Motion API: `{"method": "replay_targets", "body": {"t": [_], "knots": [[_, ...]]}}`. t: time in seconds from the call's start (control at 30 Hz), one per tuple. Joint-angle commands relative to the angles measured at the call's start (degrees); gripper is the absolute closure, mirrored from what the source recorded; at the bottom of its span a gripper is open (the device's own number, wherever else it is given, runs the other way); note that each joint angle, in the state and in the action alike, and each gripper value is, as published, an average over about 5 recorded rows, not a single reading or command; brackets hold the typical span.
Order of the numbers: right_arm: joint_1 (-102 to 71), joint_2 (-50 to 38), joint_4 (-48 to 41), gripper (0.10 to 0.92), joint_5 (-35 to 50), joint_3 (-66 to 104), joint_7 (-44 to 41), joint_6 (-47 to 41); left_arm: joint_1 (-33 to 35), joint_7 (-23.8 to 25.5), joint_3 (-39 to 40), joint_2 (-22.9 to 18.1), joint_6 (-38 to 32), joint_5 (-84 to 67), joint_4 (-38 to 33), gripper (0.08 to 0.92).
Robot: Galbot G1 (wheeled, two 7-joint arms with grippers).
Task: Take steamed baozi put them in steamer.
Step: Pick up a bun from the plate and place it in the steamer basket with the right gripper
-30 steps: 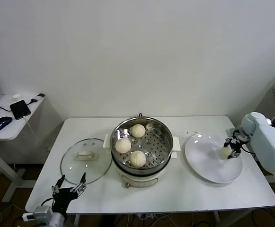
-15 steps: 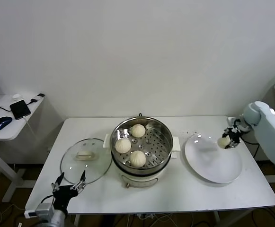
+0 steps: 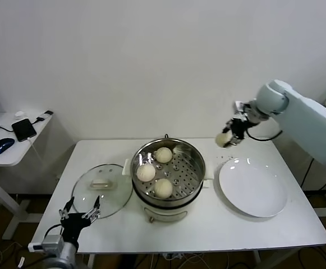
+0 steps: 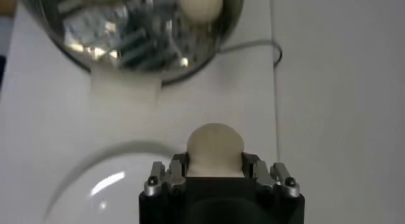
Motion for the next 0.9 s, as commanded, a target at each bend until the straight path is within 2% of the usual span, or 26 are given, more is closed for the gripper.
{"method": "replay_targets", "body": {"t": [0.03,0.43,0.9], "knots": [[14.1,8.6,9.0,0.457,18.1,-16.7,2.2,-13.7,-0.6,-0.1,0.1,0.3,-0.1,0.6,0.2,0.177],[8.0,18.6,3.0,0.458,16.8,-21.8,6.1,-16.1,-0.9,-0.3,-1.0,0.3,-0.4,0.7,0.7,0.177],[4.8,17.3,-0.1,0.464,10.7,-23.2,8.4,-17.4,-1.5,-0.3,-0.1,0.1,-0.5,0.7,1.1,0.177]]}}
